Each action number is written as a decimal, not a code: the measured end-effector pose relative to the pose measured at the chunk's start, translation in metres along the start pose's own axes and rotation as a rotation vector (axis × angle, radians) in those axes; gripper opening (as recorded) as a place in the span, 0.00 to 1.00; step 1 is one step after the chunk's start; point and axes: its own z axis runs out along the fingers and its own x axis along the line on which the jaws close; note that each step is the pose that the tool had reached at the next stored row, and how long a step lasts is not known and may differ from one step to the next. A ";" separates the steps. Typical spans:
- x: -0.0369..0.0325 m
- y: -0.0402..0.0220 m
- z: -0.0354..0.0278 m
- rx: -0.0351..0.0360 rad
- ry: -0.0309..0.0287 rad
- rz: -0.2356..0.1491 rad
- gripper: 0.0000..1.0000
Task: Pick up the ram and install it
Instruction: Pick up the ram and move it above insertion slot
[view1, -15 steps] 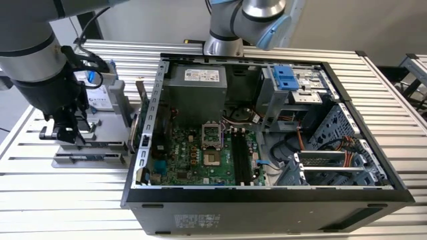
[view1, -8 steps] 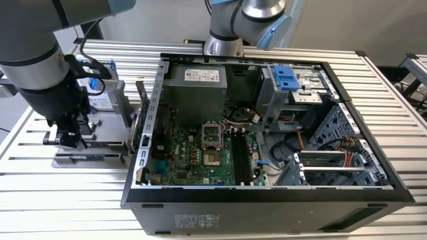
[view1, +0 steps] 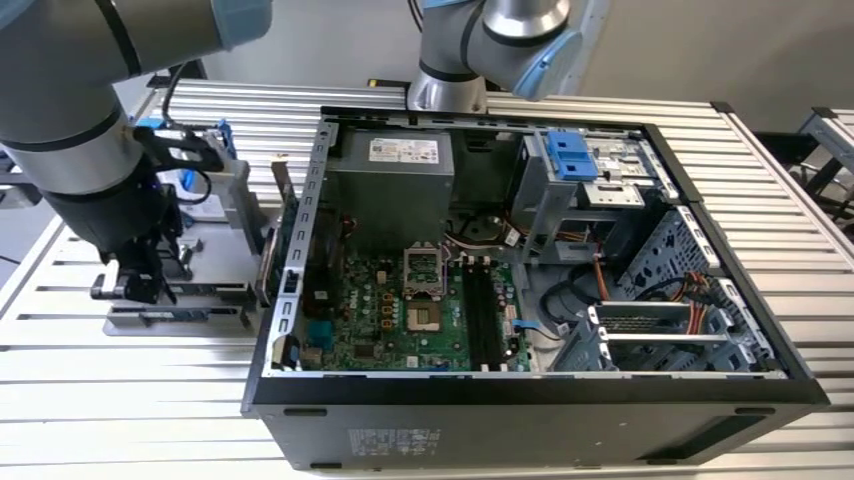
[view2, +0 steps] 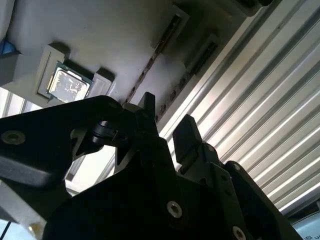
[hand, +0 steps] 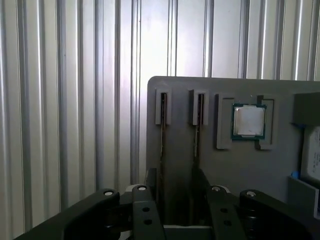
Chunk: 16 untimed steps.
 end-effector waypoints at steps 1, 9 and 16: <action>0.0000 0.0000 0.0016 0.0000 0.0001 0.000 1.00; 0.0005 -0.0003 0.0155 0.0000 0.0000 0.000 1.00; 0.0009 -0.0002 0.0276 -0.0002 0.0000 0.001 1.00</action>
